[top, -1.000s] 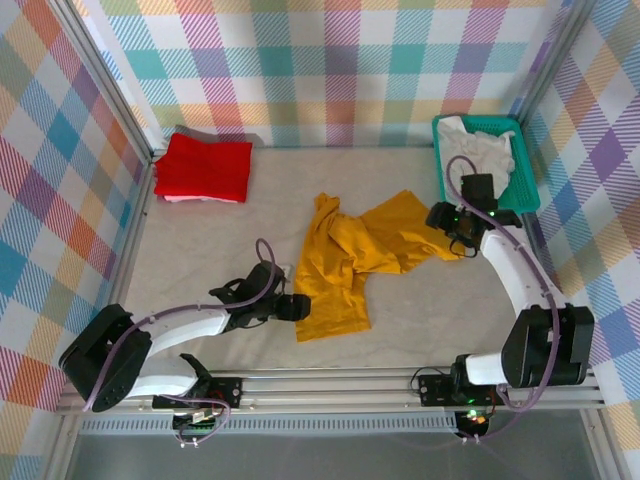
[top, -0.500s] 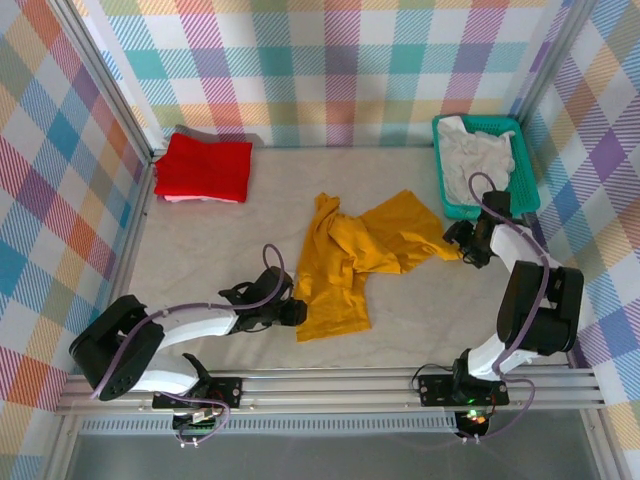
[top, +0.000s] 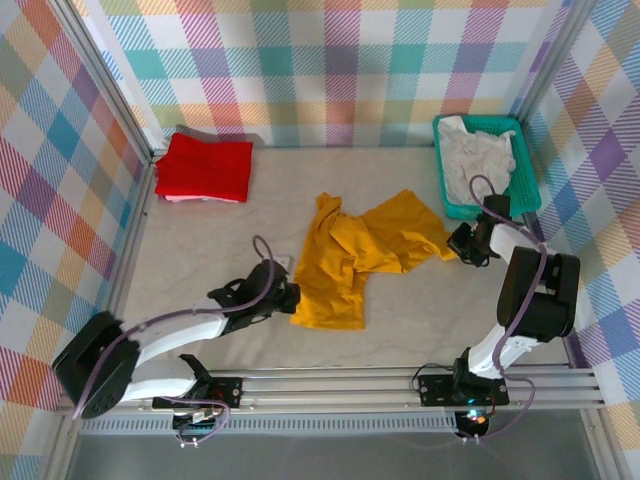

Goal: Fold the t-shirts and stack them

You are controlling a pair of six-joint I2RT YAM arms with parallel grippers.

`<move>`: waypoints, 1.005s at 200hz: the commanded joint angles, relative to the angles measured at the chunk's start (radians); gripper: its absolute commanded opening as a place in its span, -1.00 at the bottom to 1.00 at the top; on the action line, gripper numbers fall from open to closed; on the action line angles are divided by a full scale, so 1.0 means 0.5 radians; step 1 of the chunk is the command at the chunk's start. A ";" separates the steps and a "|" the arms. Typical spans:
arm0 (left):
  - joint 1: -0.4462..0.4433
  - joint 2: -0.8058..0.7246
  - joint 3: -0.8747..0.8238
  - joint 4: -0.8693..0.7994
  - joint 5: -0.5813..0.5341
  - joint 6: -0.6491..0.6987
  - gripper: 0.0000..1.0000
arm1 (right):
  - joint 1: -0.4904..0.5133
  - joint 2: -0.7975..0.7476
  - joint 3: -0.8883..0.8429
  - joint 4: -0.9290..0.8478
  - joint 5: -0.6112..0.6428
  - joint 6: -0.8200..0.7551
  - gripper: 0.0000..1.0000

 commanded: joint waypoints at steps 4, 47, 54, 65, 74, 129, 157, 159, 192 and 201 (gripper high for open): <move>0.109 -0.294 0.057 -0.282 -0.259 0.064 -1.00 | -0.003 -0.201 0.043 -0.049 -0.130 0.008 -1.00; 0.297 -0.729 0.343 -0.707 -0.495 0.252 -1.00 | -0.002 -0.570 0.245 -0.327 -0.113 -0.013 -1.00; 0.321 -0.762 0.409 -0.760 -0.542 0.293 -1.00 | -0.004 -0.627 0.293 -0.377 -0.101 -0.018 -1.00; 0.366 -0.789 0.524 -0.821 -0.576 0.375 -1.00 | -0.003 -0.710 0.377 -0.453 -0.092 -0.029 -1.00; 0.405 -0.791 0.629 -0.873 -0.588 0.449 -1.00 | -0.003 -0.766 0.463 -0.520 -0.088 -0.037 -1.00; 0.493 -0.817 1.136 -1.027 -0.764 0.822 -1.00 | -0.001 -0.975 0.980 -0.808 -0.082 -0.082 -1.00; 0.500 -0.808 1.377 -1.065 -0.769 0.940 -1.00 | -0.001 -1.059 1.147 -0.829 -0.166 -0.051 -1.00; 0.498 -0.807 1.402 -1.075 -0.770 0.943 -1.00 | -0.001 -1.064 1.159 -0.829 -0.180 -0.050 -1.00; 0.497 -0.813 1.734 -1.173 -0.850 1.059 -1.00 | -0.002 -1.181 1.315 -0.896 -0.337 -0.016 -1.00; 0.498 -0.836 1.819 -1.183 -0.817 1.094 -1.00 | -0.002 -1.255 1.328 -0.895 -0.343 -0.010 -1.00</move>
